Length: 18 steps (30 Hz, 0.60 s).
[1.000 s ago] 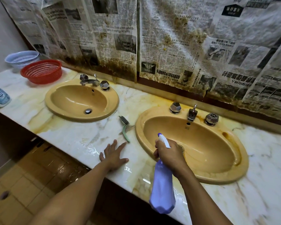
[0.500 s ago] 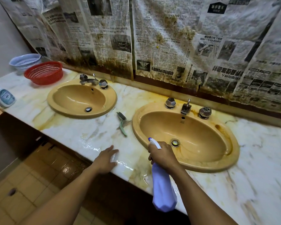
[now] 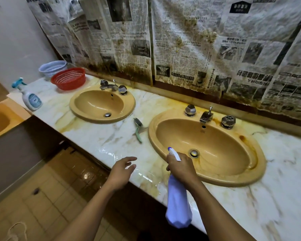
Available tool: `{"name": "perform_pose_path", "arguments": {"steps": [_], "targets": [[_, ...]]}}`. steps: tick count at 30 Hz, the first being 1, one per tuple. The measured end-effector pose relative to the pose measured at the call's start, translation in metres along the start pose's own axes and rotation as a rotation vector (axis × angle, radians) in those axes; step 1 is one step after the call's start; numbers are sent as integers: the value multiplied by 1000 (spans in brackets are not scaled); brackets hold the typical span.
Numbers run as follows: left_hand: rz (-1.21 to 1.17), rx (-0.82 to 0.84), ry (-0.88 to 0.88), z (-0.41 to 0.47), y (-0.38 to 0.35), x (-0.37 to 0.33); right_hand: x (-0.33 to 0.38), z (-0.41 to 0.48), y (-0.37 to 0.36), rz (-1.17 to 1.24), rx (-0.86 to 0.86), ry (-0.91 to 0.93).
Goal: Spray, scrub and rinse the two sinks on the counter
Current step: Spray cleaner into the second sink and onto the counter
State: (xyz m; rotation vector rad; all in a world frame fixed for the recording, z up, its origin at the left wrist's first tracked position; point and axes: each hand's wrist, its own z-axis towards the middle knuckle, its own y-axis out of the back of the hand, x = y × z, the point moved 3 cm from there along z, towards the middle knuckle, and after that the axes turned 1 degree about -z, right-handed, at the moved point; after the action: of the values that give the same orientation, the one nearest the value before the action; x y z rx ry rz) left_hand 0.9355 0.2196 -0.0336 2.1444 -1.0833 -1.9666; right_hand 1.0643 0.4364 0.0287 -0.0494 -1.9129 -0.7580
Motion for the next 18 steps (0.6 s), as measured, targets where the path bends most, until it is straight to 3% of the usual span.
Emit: {"name": "perform_pose_path", "arguments": {"steps": [3, 6, 10, 15, 18], "targets": [[-95, -55, 17, -12, -7, -30, -8, 1, 1, 97, 1, -22], [-107, -9, 9, -21, -19, -64, -9, -1, 0, 155, 26, 6], [-92, 183, -51, -30, -34, -99, 2, -6, 2, 249, 28, 27], [-21, 579, -132, -37, -36, -109, 28, -5, 20, 465, -68, 74], [59, 645, -175, -40, -34, -105, 46, -3, 25, 518, -107, 94]]}}
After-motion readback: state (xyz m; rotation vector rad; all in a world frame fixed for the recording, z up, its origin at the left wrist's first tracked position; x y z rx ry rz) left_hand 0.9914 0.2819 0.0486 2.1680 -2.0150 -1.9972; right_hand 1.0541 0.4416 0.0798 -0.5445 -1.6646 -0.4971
